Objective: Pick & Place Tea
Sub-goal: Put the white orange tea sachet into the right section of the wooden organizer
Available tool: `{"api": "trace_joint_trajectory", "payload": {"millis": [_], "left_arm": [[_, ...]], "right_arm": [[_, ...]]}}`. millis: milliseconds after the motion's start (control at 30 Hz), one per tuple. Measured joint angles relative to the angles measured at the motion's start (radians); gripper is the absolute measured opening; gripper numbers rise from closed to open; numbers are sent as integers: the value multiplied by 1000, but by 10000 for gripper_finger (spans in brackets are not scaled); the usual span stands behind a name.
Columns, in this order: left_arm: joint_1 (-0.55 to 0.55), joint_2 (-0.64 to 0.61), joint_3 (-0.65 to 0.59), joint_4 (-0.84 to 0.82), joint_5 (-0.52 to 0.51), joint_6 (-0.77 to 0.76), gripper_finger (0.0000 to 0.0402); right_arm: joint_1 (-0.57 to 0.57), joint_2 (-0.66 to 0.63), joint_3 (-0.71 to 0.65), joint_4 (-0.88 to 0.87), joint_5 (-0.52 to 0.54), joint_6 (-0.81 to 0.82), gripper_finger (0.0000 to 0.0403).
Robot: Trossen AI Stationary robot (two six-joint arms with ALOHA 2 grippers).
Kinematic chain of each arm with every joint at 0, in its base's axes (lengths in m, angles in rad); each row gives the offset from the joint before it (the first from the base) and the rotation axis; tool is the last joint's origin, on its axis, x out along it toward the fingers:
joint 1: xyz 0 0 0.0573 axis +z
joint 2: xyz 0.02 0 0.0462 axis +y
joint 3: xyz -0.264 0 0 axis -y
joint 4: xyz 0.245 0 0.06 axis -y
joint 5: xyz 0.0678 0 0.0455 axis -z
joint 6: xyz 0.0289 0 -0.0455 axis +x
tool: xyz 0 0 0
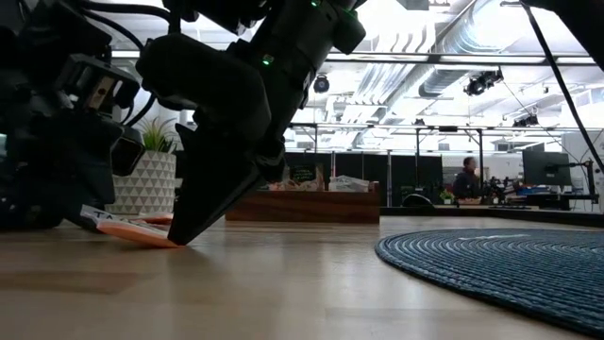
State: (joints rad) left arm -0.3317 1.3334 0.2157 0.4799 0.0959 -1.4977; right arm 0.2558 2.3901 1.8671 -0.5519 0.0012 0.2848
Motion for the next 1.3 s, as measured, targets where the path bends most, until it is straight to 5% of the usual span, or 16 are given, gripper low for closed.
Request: {"api": "trace_joint_trajectory", "payload": {"millis": [1300], "left_arm": [[-2,0,0,18,26,-34,123]], "right_arm": [[-21,2,-1,56,20,-24,0]]}}
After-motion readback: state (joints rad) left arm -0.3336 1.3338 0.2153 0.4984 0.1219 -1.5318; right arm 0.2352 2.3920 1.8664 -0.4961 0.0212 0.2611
